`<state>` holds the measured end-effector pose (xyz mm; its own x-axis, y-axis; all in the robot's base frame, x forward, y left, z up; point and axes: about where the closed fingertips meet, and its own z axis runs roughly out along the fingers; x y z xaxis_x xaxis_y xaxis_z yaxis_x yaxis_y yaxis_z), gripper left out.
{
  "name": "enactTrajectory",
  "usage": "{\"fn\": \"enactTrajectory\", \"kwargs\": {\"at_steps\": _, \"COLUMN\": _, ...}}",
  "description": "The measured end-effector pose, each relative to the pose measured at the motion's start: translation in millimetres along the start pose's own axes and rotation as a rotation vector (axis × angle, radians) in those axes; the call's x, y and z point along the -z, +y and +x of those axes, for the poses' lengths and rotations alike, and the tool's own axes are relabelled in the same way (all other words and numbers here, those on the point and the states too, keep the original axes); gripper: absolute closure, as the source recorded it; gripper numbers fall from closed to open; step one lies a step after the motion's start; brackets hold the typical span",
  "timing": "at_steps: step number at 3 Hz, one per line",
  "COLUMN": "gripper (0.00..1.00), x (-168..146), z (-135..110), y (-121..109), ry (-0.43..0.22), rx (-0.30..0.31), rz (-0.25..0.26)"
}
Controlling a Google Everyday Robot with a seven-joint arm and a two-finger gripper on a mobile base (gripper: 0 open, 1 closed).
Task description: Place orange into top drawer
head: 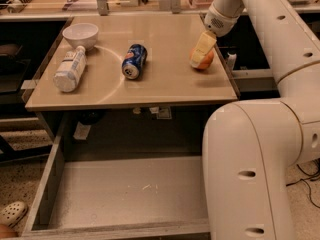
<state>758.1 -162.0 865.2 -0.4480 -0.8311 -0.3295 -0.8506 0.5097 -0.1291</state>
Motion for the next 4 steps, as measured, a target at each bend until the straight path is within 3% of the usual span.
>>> {"fn": "enactTrajectory", "kwargs": {"at_steps": 2, "gripper": 0.0, "x": -27, "z": 3, "y": 3, "ry": 0.007, "rx": -0.025, "rz": -0.052}}
{"fn": "enactTrajectory", "kwargs": {"at_steps": 4, "gripper": 0.0, "x": -38, "z": 2, "y": 1, "ry": 0.019, "rx": -0.024, "rz": -0.053}}
